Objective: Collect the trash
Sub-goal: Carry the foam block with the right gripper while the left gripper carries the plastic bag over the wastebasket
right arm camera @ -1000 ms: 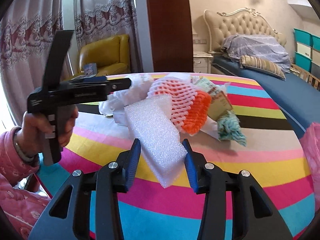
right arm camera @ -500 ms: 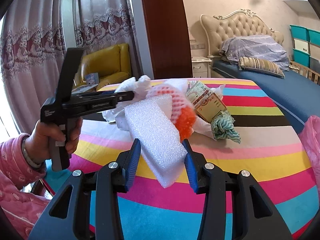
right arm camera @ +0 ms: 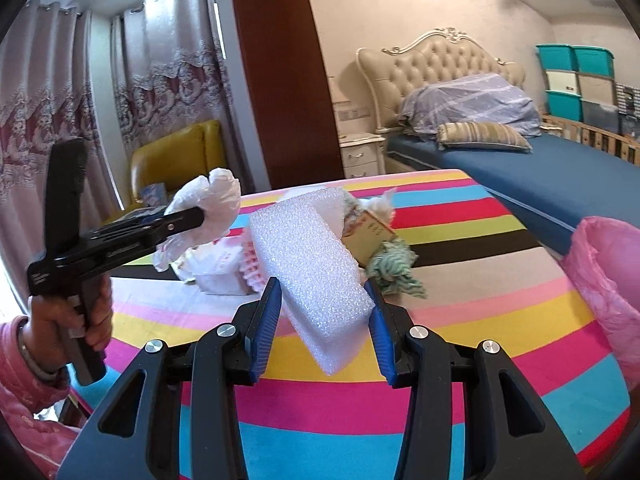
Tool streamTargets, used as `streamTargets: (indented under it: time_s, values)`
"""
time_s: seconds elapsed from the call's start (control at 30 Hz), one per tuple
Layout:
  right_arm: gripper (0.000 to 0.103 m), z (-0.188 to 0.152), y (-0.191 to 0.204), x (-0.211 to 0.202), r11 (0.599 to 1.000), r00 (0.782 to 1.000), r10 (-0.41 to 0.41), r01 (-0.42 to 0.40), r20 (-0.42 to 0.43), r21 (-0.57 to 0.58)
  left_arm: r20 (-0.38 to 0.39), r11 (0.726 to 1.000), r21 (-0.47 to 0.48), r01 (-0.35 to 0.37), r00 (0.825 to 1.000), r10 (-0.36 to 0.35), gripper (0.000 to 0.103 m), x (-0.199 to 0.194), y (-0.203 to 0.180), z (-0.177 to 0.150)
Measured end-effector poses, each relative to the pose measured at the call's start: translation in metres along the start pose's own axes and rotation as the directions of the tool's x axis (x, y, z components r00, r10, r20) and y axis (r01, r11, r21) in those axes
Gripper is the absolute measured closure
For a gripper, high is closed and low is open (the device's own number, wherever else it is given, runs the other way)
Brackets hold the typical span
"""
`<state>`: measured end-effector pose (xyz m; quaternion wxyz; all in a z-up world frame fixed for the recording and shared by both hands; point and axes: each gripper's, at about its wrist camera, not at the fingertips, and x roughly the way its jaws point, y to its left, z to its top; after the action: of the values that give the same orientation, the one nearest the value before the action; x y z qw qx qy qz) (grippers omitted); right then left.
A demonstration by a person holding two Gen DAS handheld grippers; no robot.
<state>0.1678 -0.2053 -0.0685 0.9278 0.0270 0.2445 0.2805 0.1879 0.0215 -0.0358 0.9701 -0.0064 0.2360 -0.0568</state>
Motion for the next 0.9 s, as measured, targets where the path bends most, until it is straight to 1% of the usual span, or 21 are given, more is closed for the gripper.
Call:
streamTargets:
  time_s: [0.2,0.27,0.4,0.53,0.63,0.8,0.9]
  values:
    - [0.061,-0.001,-0.011,-0.003,0.998,0.999,-0.048,0.047,0.014,0.031,-0.004,0.997,0.054,0.057,0.998,-0.057,0.068,0.004,-0.031,-0.001]
    - [0.061,-0.001,-0.013,-0.004,0.998,0.998,-0.062,0.061,0.019,0.035,-0.007,0.996,0.061,0.069,0.998,-0.069,0.068,0.007,-0.037,-0.002]
    - [0.061,0.001,-0.021,-0.006,0.992,0.993,-0.115,0.113,0.036,0.053,-0.009,0.994,0.074,0.086,0.996,-0.085,0.068,0.012,-0.048,-0.001]
    - [0.061,0.001,-0.029,-0.01,0.983,0.983,-0.177,0.174,0.051,0.06,-0.011,0.991,0.09,0.103,0.995,-0.102,0.068,0.014,-0.056,-0.003]
    - [0.061,0.002,-0.036,-0.012,0.973,0.973,-0.223,0.218,0.061,0.077,-0.012,0.987,0.109,0.119,0.993,-0.118,0.068,0.02,-0.064,0.002]
    - [0.061,0.007,-0.047,-0.018,0.955,0.954,-0.29,0.284,0.075,0.082,-0.007,0.976,0.149,0.157,0.988,-0.157,0.068,0.029,-0.085,0.008]
    - [0.061,0.007,-0.055,-0.023,0.94,0.939,-0.334,0.327,0.079,0.094,-0.004,0.967,0.175,0.183,0.983,-0.185,0.068,0.035,-0.099,0.011]
